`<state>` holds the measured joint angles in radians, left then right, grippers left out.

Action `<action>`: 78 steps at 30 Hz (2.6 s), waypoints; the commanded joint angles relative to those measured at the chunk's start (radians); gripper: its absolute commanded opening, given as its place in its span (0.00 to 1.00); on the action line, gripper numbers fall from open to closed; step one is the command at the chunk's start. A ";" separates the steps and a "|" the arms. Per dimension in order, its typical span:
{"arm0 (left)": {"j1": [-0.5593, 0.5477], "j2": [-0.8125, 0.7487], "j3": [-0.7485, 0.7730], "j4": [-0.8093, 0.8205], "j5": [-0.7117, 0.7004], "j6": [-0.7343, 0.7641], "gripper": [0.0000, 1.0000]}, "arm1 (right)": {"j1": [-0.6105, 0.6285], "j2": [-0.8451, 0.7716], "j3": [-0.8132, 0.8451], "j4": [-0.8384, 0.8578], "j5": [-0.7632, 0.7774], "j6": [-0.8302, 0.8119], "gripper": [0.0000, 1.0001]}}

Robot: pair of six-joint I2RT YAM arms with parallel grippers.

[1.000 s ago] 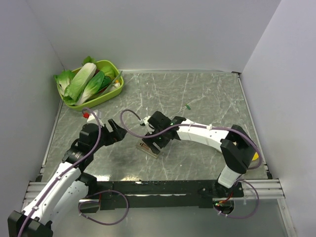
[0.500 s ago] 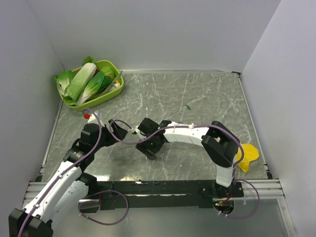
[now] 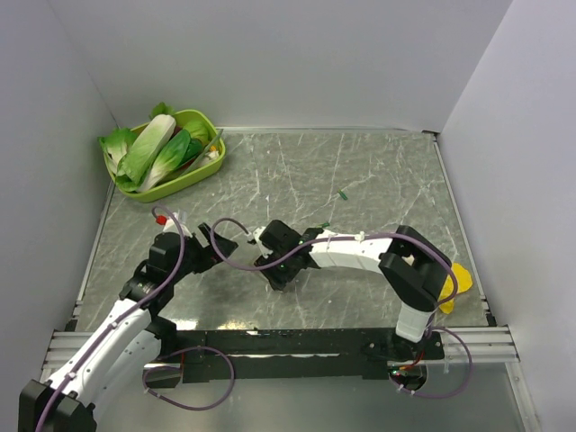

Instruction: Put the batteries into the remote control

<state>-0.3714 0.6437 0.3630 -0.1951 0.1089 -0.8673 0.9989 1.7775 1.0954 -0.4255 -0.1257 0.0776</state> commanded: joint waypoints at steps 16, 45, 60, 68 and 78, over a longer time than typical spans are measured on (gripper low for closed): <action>0.005 -0.022 0.017 -0.044 -0.018 -0.065 0.94 | 0.066 -0.147 0.030 -0.057 0.051 0.188 0.83; 0.005 0.017 0.206 -0.234 -0.011 0.157 0.94 | -0.502 0.123 0.363 -0.283 -0.074 -0.728 0.61; 0.005 0.079 0.208 -0.202 0.021 0.177 0.94 | -0.525 0.290 0.465 -0.375 -0.089 -0.763 0.49; 0.005 0.096 0.211 -0.196 0.025 0.185 0.94 | -0.533 0.295 0.431 -0.377 -0.086 -0.756 0.40; 0.005 0.102 0.202 -0.185 0.046 0.183 0.94 | -0.572 0.252 0.383 -0.369 -0.115 -0.731 0.55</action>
<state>-0.3698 0.7490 0.5297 -0.4232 0.1345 -0.6987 0.4664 2.0605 1.5089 -0.7792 -0.2356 -0.6460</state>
